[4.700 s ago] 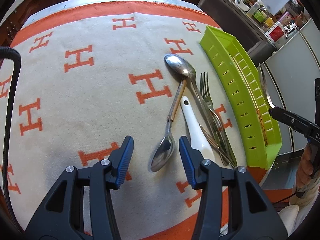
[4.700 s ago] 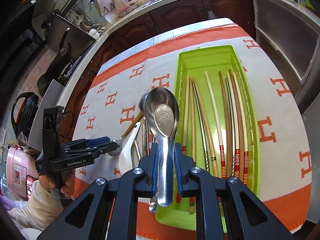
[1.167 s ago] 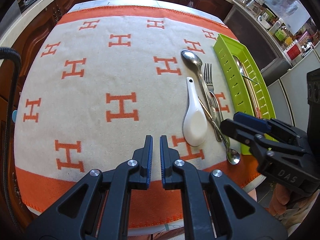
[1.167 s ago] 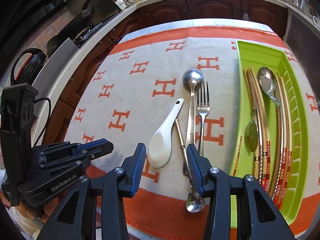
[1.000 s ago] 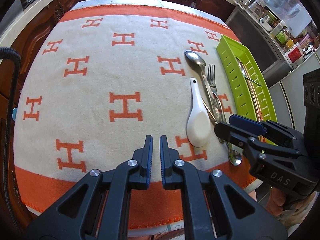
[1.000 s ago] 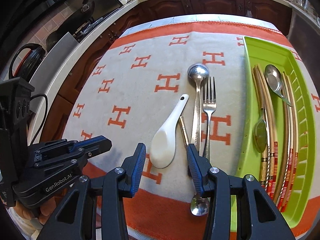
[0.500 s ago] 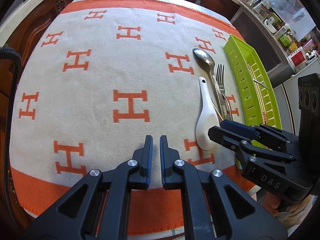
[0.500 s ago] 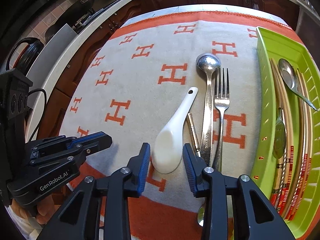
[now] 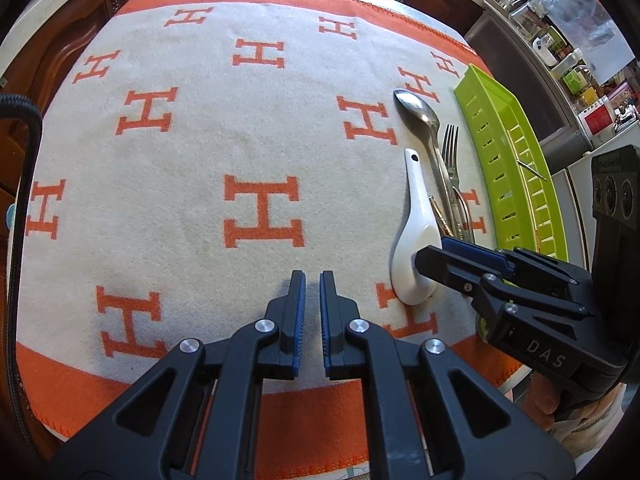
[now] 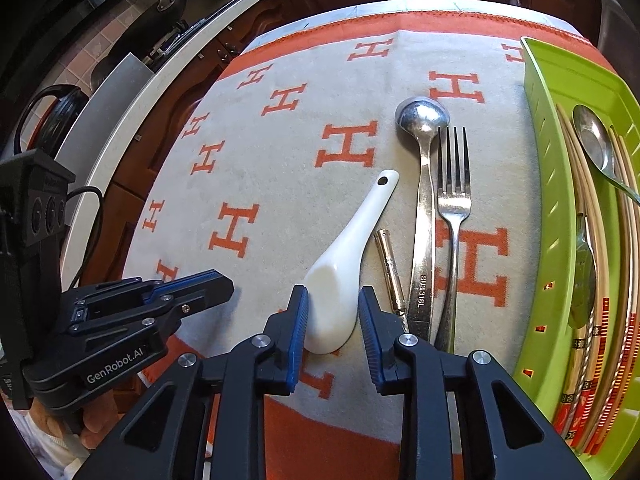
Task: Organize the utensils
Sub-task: 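Lower the right gripper onto the white ceramic spoon and close it, then lift the white ceramic spoon with the right gripper while the left grasps a short gold chopstick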
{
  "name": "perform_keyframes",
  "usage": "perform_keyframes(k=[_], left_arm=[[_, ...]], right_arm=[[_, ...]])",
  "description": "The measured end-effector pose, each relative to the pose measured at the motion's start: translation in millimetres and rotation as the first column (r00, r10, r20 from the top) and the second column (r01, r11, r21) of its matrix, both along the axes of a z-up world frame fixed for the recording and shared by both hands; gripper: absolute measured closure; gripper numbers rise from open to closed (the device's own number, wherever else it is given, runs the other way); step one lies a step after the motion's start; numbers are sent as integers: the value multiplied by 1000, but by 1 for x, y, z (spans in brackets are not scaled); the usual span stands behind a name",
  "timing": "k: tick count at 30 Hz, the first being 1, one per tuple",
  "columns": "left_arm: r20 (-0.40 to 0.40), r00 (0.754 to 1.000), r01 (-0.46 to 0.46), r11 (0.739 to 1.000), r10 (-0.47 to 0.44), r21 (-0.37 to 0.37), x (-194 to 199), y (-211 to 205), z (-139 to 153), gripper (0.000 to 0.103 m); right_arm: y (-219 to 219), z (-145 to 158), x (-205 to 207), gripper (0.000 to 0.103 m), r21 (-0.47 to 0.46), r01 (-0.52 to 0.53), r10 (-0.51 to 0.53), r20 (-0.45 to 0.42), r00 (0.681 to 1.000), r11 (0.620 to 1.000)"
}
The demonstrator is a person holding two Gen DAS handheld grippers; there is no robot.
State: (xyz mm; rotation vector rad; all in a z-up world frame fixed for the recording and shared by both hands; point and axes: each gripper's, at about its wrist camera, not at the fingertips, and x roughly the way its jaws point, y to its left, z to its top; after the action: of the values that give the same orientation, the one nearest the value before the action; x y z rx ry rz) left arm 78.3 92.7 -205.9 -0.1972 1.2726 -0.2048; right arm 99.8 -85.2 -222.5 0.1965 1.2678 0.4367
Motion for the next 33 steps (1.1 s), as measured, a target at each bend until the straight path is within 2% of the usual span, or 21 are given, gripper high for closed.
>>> perform_keyframes(k=[8, 13, 16, 18, 23, 29, 33], left_arm=[[-13, 1000, 2, 1000, -2, -6, 3, 1, -5, 98], [-11, 1000, 1, 1000, -1, -2, 3, 0, -5, 98], [-10, 1000, 7, 1000, -7, 0, 4, -1, -4, 98], [-8, 1000, 14, 1000, -14, 2, 4, -2, -3, 98], [-3, 999, 43, 999, -43, -4, 4, -11, 3, 98], [-35, 992, 120, 987, -125, -102, 8, -38, 9, 98], [-96, 982, 141, 974, -160, -179, 15, -61, 6, 98]], right_arm=[[1, -6, 5, 76, 52, -7, 7, 4, 1000, 999], [5, 0, 3, 86, 51, -23, 20, 48, 999, 998], [8, 7, -1, 97, 54, -37, 33, 76, 997, 998], [7, 13, -4, 97, 39, -32, 28, 96, 995, 999], [-12, 33, -8, 97, 68, 18, -27, 130, 991, 998], [-61, 67, -12, 97, 99, 133, -150, 194, 969, 986], [-94, 81, -18, 97, 126, 205, -228, 211, 950, 971]])
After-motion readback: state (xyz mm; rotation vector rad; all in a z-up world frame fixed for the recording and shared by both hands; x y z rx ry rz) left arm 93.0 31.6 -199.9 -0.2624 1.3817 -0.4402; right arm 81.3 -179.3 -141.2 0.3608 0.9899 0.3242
